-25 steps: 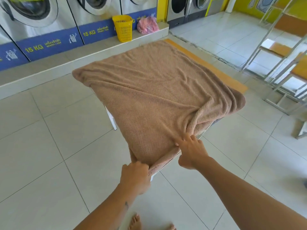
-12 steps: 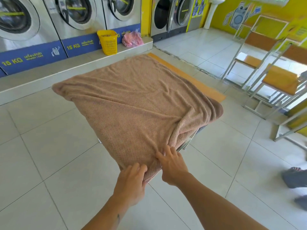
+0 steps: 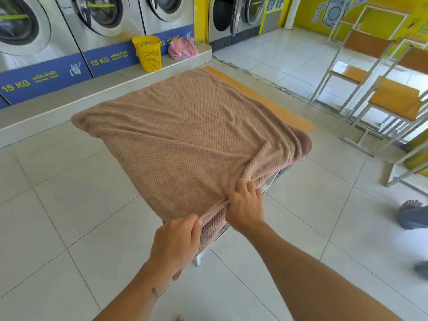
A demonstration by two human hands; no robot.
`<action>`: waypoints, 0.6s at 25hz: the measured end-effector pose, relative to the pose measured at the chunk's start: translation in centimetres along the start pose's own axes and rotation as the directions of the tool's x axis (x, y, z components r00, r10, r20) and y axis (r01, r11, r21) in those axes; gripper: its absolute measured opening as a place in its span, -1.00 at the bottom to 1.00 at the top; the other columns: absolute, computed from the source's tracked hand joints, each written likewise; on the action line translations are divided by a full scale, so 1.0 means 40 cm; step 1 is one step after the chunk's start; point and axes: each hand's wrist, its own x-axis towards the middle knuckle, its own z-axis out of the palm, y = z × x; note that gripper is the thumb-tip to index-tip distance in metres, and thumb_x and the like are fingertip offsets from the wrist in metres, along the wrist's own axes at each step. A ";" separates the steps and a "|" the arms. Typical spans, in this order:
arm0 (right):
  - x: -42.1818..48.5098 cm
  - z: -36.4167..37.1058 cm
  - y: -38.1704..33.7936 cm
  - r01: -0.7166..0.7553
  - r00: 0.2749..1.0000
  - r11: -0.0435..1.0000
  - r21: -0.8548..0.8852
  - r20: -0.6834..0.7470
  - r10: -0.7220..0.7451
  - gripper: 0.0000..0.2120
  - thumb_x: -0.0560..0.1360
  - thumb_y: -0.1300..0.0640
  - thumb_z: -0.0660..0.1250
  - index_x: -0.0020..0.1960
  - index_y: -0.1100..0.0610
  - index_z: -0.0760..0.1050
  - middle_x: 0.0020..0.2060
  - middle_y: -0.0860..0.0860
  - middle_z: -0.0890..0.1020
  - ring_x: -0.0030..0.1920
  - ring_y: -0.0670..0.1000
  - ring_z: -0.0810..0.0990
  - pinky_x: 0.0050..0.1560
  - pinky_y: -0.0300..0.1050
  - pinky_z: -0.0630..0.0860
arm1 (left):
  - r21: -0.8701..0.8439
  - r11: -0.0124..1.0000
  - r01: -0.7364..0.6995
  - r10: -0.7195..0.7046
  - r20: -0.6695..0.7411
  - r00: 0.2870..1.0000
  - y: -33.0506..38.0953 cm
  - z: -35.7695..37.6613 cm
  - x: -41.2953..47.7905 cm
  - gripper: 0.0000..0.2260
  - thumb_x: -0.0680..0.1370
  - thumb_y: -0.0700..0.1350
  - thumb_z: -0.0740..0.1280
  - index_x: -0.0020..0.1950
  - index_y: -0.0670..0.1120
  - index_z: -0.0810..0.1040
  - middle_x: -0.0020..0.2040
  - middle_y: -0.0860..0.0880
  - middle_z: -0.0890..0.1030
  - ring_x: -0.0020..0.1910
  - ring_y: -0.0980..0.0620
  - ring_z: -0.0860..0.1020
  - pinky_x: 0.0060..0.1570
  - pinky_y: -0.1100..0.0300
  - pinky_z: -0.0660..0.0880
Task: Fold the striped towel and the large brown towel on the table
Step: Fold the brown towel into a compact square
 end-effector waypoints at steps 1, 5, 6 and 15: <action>0.006 -0.007 0.031 -0.012 0.999 0.999 -0.044 0.037 0.014 -0.71 0.26 0.23 0.37 -0.03 0.09 0.63 -0.02 0.11 0.53 -0.07 0.19 0.48 -0.09 0.09 0.46 | 0.007 1.000 -0.025 0.024 0.056 0.998 -0.011 0.003 -0.003 -0.69 0.65 0.06 0.10 -0.27 0.01 0.32 -0.38 0.09 0.41 -0.39 0.04 0.39 -0.39 0.21 0.27; -0.014 -0.030 0.143 -0.057 0.955 0.996 -0.073 0.287 0.076 -0.62 0.43 0.18 0.25 0.22 -0.01 0.54 0.18 0.05 0.45 0.15 0.16 0.41 0.12 0.03 0.39 | 0.105 0.992 -0.066 0.030 0.311 0.950 -0.018 0.018 -0.014 -0.73 0.59 0.07 0.14 -0.23 -0.01 0.42 -0.17 0.10 0.51 -0.18 0.05 0.49 -0.22 0.20 0.39; -0.025 -0.035 0.157 -0.065 0.936 0.996 -0.054 0.344 0.080 -0.58 0.46 0.17 0.23 0.30 -0.04 0.48 0.19 0.04 0.45 0.19 0.14 0.41 0.16 0.02 0.39 | 0.114 0.993 -0.033 -0.011 0.366 0.930 -0.013 0.020 -0.015 -0.74 0.57 0.07 0.15 -0.22 -0.01 0.47 -0.15 0.11 0.54 -0.15 0.05 0.52 -0.19 0.18 0.43; 0.032 -0.142 0.366 -0.303 0.907 0.900 0.314 0.386 0.171 -0.46 0.43 0.22 0.22 0.40 -0.02 0.41 0.33 0.05 0.46 0.34 0.13 0.44 0.28 0.03 0.44 | 0.042 0.998 -0.042 0.027 0.297 0.954 0.185 -0.032 0.215 -0.81 0.58 -0.07 0.14 -0.20 0.02 0.46 -0.26 0.11 0.51 -0.30 0.10 0.47 -0.27 0.14 0.48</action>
